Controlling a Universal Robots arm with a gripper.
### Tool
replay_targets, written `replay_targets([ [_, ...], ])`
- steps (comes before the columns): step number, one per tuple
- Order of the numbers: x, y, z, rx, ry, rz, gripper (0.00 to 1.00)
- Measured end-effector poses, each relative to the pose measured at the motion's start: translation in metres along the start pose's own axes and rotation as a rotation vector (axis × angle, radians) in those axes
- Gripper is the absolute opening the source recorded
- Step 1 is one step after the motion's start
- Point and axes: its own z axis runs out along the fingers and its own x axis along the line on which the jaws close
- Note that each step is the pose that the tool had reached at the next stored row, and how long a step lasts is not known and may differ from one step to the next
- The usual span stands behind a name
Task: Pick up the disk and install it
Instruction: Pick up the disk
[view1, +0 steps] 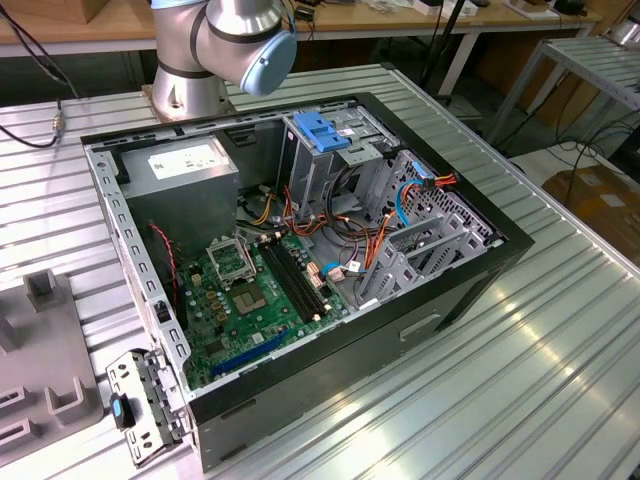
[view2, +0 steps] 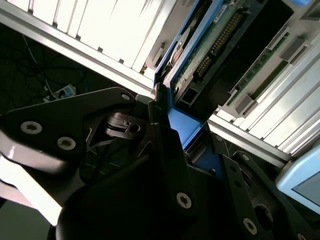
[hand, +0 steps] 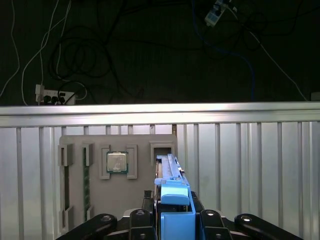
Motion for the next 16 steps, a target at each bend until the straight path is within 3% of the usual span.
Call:
replay_targets([
  [16,-0.0001,-0.0005,-0.0054,0.0000,0.0000,0.000,0.37],
])
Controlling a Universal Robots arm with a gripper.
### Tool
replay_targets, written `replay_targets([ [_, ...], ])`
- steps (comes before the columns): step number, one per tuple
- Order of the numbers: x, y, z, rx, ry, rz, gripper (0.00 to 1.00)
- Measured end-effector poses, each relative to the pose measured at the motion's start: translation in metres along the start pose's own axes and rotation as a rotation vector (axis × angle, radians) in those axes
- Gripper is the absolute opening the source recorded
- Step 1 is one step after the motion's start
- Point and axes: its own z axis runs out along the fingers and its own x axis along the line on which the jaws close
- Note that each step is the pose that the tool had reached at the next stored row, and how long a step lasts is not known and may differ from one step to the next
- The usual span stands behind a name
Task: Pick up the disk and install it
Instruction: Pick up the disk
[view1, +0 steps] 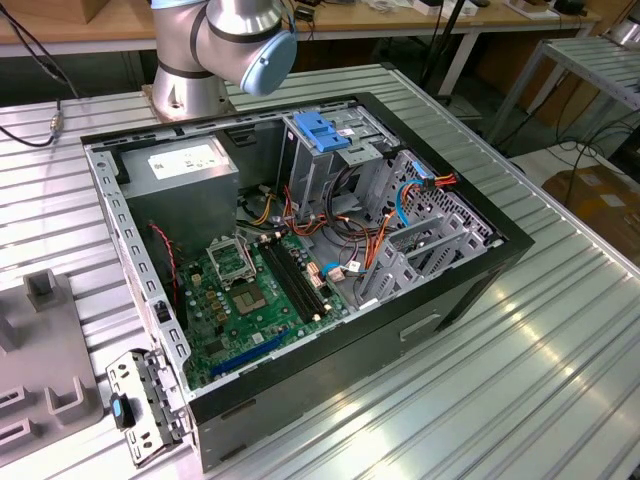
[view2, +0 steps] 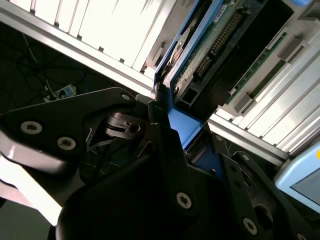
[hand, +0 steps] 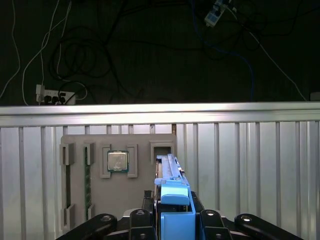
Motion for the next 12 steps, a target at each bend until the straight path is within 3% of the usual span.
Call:
replay_targets([
  [7,0.0000,0.0000,-0.0002,0.0000,0.0000,0.000,0.37],
  [12,-0.0001,0.0000,-0.0040,-0.0001,0.0000,0.000,0.37],
])
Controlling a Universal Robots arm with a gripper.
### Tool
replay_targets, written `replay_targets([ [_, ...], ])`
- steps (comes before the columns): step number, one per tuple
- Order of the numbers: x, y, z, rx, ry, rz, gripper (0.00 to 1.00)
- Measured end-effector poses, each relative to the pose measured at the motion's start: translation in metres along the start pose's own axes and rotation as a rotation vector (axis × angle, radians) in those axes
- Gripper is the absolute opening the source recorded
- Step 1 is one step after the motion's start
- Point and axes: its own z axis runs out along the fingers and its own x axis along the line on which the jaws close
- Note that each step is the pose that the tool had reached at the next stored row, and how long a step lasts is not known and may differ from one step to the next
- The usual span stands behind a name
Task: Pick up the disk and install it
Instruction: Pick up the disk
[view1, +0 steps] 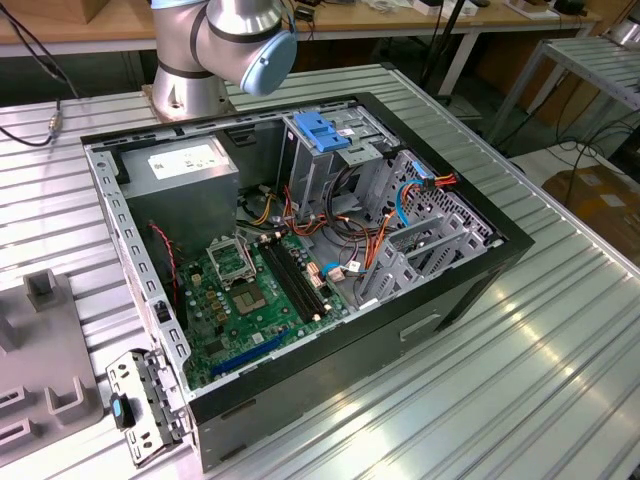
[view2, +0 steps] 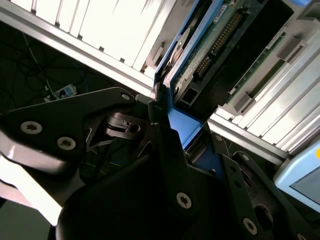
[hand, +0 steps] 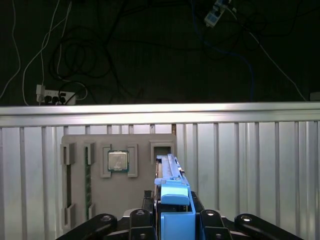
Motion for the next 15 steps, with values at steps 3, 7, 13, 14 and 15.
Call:
replay_targets([
  [3,-0.0001,0.0000,-0.0027,0.0001,-0.0001,0.000,0.37],
  [7,-0.0002,0.0000,-0.0072,0.0000,0.0000,0.000,0.37],
  [13,-0.0003,0.0000,-0.0123,0.0001,-0.0001,0.000,0.37],
  [14,-0.0003,0.0001,-0.0130,0.0001,0.0000,0.000,0.37],
  [15,-0.0003,0.0000,-0.0137,0.0001,-0.0001,0.000,0.37],
])
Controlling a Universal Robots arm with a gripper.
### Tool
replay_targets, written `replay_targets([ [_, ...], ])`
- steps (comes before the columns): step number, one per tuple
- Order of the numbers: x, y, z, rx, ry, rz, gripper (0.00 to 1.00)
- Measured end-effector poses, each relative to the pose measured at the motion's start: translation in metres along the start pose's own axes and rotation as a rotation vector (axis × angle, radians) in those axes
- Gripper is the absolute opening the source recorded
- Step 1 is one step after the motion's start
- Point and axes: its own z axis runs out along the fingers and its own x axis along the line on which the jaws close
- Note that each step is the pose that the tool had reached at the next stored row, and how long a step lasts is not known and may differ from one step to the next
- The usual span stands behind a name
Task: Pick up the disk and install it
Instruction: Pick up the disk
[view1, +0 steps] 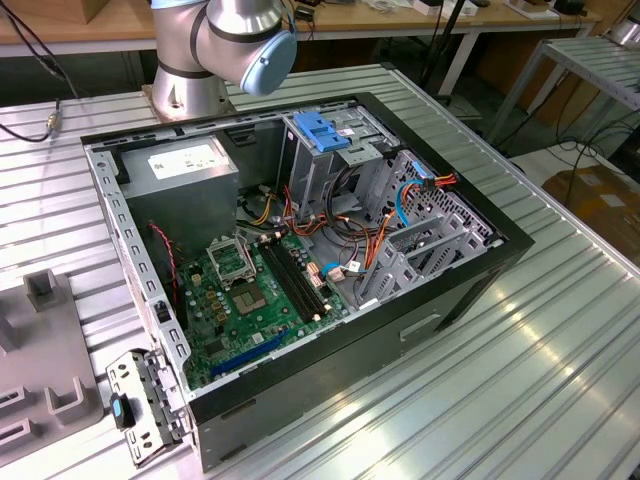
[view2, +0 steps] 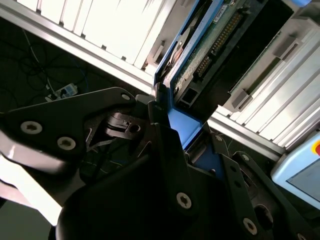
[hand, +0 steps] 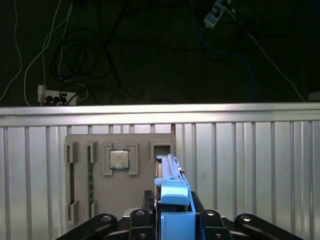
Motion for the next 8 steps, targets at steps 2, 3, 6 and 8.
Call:
replay_targets([
  [2,0.0000,0.0000,-0.0019,-0.0001,0.0001,0.000,0.37],
  [3,-0.0001,0.0000,-0.0026,-0.0001,0.0001,0.000,0.37],
  [6,-0.0001,0.0000,-0.0049,-0.0001,0.0001,0.000,0.37],
  [8,-0.0001,0.0000,-0.0067,-0.0001,0.0000,0.000,0.37],
])
